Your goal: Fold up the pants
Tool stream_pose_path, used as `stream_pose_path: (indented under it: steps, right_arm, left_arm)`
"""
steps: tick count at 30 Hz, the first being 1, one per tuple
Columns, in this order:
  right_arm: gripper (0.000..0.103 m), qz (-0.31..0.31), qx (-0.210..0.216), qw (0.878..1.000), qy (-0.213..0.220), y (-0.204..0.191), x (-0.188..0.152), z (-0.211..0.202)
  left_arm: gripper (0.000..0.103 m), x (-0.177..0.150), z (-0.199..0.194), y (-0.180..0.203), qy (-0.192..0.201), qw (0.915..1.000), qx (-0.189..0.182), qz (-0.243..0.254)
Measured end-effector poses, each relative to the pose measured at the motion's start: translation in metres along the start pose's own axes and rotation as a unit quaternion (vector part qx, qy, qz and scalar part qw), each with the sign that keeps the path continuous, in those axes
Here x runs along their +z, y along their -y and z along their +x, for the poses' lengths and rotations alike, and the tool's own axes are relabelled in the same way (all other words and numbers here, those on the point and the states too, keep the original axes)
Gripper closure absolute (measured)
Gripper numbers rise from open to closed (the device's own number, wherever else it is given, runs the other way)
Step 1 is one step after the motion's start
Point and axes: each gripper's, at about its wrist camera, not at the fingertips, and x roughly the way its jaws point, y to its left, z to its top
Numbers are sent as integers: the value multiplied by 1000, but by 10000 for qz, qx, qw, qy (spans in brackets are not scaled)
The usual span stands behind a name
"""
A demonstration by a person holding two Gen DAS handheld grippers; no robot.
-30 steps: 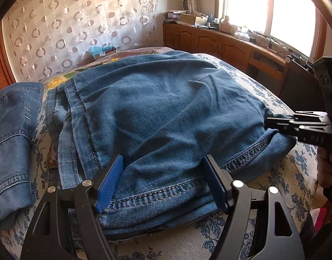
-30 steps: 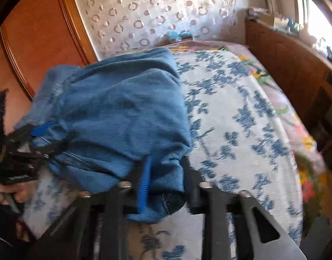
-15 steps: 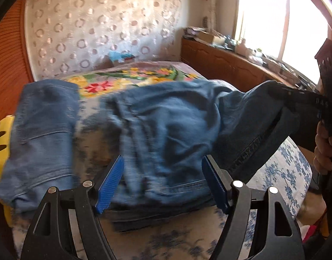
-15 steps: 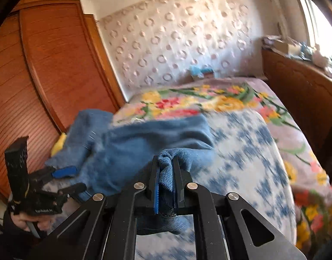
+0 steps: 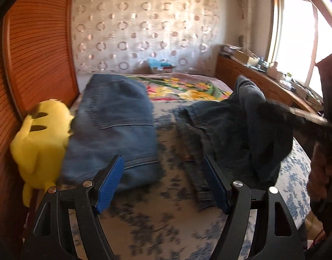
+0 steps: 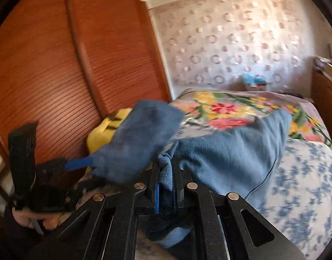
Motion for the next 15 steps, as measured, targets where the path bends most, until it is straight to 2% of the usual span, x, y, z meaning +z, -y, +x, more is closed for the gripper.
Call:
stream_pose_path:
  steps: [5, 8, 11, 15]
  right_arm:
    - [95, -166, 194, 9985, -494, -2, -26, 19]
    - [95, -82, 285, 9964, -791, 6, -40, 24]
    - [95, -40, 276, 9945, -1011, 15, -47, 30]
    - [95, -105, 198, 9948, -989, 16, -47, 22]
  left_arm:
    - [28, -1, -3, -17, 29, 9998, 64, -189]
    - [28, 2, -3, -12, 78, 9998, -4, -157]
    - [28, 8, 4, -2, 99, 9997, -225, -82]
    - [28, 19, 19, 15, 22, 9988, -493, 79]
